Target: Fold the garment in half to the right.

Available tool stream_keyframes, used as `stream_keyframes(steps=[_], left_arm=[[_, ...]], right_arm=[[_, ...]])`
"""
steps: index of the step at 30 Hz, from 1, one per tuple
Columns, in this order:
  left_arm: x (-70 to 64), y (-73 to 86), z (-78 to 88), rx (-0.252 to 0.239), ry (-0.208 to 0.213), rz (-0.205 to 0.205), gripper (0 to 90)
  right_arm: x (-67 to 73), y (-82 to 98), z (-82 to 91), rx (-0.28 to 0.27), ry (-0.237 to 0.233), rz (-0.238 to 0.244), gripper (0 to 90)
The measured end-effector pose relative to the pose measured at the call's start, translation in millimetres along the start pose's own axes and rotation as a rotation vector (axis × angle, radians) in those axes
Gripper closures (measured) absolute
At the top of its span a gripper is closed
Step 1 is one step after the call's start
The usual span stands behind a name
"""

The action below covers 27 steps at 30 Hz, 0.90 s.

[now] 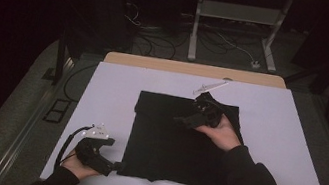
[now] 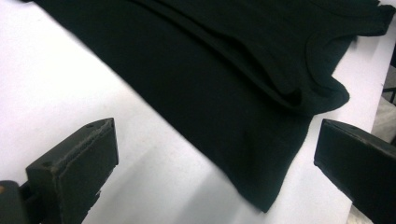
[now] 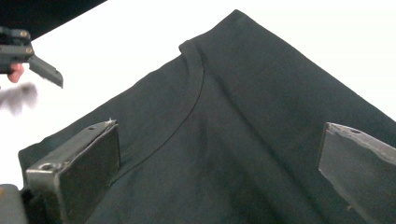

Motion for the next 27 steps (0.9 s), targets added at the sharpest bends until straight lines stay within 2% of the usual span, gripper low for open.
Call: stream_keyframes(steps=[7, 11, 14, 16, 18, 19, 25, 27], left_arm=[[-7.9, 1.6, -10.9, 0.044, 0.037, -0.041, 0.0], [-9.1, 2.1, -13.7, 0.042, 0.041, -0.033, 0.0], [-10.4, 2.4, -17.6, 0.049, 0.047, -0.037, 0.0], [-12.9, 3.4, -20.5, 0.058, 0.049, -0.048, 0.0], [-13.1, 5.1, -20.7, 0.093, 0.053, -0.086, 0.0], [-13.1, 5.1, -21.0, 0.094, 0.054, -0.096, 0.0], [-15.6, 6.3, -23.6, 0.106, 0.062, -0.106, 0.0], [-15.6, 6.8, -24.1, 0.121, 0.057, -0.124, 0.0]], right_arm=[[-4.0, -11.3, -10.5, 0.005, 0.004, -0.001, 0.0], [-2.2, -16.8, -16.9, 0.003, -0.002, -0.014, 0.0], [-3.3, -20.0, -24.5, 0.006, -0.005, 0.002, 0.0], [-3.2, -23.5, -29.7, 0.011, -0.009, 0.000, 0.0], [-2.6, -28.0, -34.1, 0.008, -0.007, 0.005, 0.0], [-2.1, -31.3, -36.5, 0.005, -0.009, 0.006, 0.0], [2.4, -48.3, -48.1, -0.012, -0.014, 0.017, 0.0], [4.1, -54.3, -54.0, -0.013, -0.019, 0.017, 0.0]])
Point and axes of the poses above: each handheld gripper's, and its own axes: z roughly backward along the jaws, y roughly out of its underside, x roughly to its left, the point moved 5 cm from there along -z, roughly forward along the jaws, and after that the axes turned 3 degrees about z, right-handed, at the moved point
